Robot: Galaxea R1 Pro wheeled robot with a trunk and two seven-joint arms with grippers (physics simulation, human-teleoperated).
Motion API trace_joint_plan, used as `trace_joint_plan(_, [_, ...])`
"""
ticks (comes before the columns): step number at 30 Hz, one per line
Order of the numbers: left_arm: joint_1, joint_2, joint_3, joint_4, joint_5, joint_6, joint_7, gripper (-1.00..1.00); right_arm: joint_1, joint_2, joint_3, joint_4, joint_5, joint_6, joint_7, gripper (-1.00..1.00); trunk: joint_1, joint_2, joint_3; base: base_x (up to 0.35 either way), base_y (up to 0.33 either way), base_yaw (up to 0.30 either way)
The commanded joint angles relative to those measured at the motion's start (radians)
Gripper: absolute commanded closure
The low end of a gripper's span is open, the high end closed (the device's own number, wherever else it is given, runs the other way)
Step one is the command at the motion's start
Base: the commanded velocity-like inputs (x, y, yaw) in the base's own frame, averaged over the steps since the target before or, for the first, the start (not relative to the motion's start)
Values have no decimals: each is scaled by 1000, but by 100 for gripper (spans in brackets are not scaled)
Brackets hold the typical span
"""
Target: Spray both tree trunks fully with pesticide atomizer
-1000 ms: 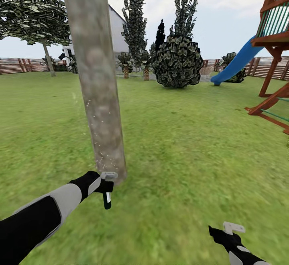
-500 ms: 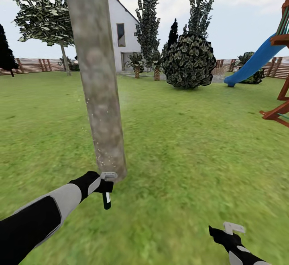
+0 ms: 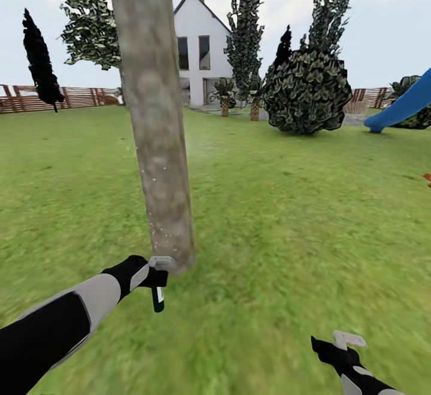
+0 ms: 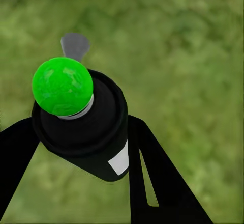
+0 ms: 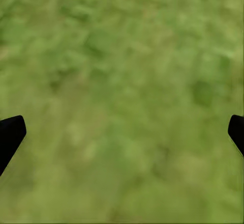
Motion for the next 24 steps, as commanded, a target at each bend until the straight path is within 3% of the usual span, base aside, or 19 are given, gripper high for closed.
trace_joint_plan(1, [-1,0,-8,-1,4,4,-3,100,0,0,7,1,-10,-3,3,-100,0,0,-1,249,-217,259])
trace_joint_plan(9, [4,-4,-4,-7,1,6,1,100,0,0,7,1,-10,-3,3,-100,0,0,-1,90,-76,78])
trace_joint_plan(11, [-2,-7,-3,-9,0,9,77,100,0,-2,7,1,-14,-3,3,-100,0,0,-1,1,0,0])
trace_joint_plan(13, [-6,-21,-2,-29,1,14,206,100,0,-2,7,1,-16,-4,3,-100,0,0,-1,0,0,0])
trace_joint_plan(15, [-22,-30,-2,-67,0,81,263,100,0,-2,6,1,-16,-3,3,-100,0,0,-1,0,0,0])
trace_joint_plan(16, [-55,-33,-2,-113,0,174,277,100,0,-2,6,1,-17,-3,3,-100,0,0,-1,0,0,0])
trace_joint_plan(21, [-181,-47,-1,-172,0,346,285,100,0,-3,6,0,-18,-4,3,-100,0,0,-1,0,0,0])
trace_joint_plan(24, [-230,-47,-2,-174,0,406,285,100,0,-3,6,0,-18,-3,3,-100,0,0,-1,0,0,0])
